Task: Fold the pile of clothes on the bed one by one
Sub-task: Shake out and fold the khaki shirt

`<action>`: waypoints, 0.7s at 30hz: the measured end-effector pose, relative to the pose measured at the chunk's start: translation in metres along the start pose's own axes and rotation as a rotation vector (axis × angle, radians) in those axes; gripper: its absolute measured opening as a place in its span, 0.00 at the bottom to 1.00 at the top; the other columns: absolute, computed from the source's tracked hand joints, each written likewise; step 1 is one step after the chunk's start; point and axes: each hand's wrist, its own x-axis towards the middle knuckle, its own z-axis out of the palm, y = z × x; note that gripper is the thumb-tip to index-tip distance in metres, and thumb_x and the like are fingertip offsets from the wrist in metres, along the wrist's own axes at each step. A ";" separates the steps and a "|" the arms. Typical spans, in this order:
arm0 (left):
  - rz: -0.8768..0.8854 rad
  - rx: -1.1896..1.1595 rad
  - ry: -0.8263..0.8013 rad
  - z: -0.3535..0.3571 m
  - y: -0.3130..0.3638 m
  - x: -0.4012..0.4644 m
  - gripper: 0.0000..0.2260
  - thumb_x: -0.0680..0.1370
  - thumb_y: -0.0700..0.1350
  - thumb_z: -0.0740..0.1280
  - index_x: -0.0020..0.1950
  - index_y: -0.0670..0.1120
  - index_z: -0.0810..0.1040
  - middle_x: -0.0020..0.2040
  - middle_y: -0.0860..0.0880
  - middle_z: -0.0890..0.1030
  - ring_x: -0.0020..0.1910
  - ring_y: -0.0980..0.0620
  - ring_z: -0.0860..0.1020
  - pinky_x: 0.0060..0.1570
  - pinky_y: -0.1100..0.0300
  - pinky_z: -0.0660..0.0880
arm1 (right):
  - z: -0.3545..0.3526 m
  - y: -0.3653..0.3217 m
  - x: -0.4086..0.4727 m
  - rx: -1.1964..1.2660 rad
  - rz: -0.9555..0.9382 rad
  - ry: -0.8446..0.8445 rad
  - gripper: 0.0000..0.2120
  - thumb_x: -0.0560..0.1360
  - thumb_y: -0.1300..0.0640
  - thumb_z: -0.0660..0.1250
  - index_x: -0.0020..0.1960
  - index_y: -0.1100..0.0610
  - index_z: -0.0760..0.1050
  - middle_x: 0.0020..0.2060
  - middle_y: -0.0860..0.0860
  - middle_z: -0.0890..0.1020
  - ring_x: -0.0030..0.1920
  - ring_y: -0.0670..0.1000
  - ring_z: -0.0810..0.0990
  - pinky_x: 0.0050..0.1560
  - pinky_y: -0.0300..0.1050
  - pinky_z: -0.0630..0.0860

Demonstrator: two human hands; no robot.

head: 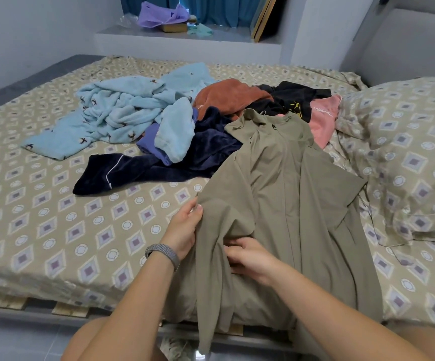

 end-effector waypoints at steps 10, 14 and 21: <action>-0.322 0.684 0.043 -0.030 0.004 -0.016 0.05 0.78 0.42 0.68 0.44 0.41 0.78 0.41 0.45 0.82 0.39 0.50 0.79 0.43 0.54 0.80 | 0.006 -0.007 0.004 0.354 -0.042 0.231 0.11 0.83 0.64 0.56 0.44 0.59 0.73 0.38 0.54 0.80 0.30 0.46 0.80 0.29 0.41 0.80; -0.068 0.942 0.215 -0.039 0.008 -0.014 0.15 0.81 0.43 0.63 0.33 0.46 0.69 0.32 0.50 0.72 0.33 0.52 0.69 0.32 0.60 0.63 | -0.004 0.003 -0.003 0.411 0.026 0.349 0.10 0.84 0.61 0.53 0.63 0.61 0.67 0.51 0.56 0.73 0.41 0.54 0.80 0.31 0.48 0.82; -0.200 0.746 0.042 -0.028 -0.006 -0.015 0.13 0.83 0.43 0.57 0.40 0.44 0.75 0.40 0.46 0.78 0.41 0.48 0.75 0.45 0.57 0.71 | 0.020 0.019 -0.019 -0.101 0.044 0.090 0.15 0.75 0.45 0.70 0.54 0.55 0.76 0.51 0.52 0.82 0.51 0.50 0.82 0.40 0.43 0.82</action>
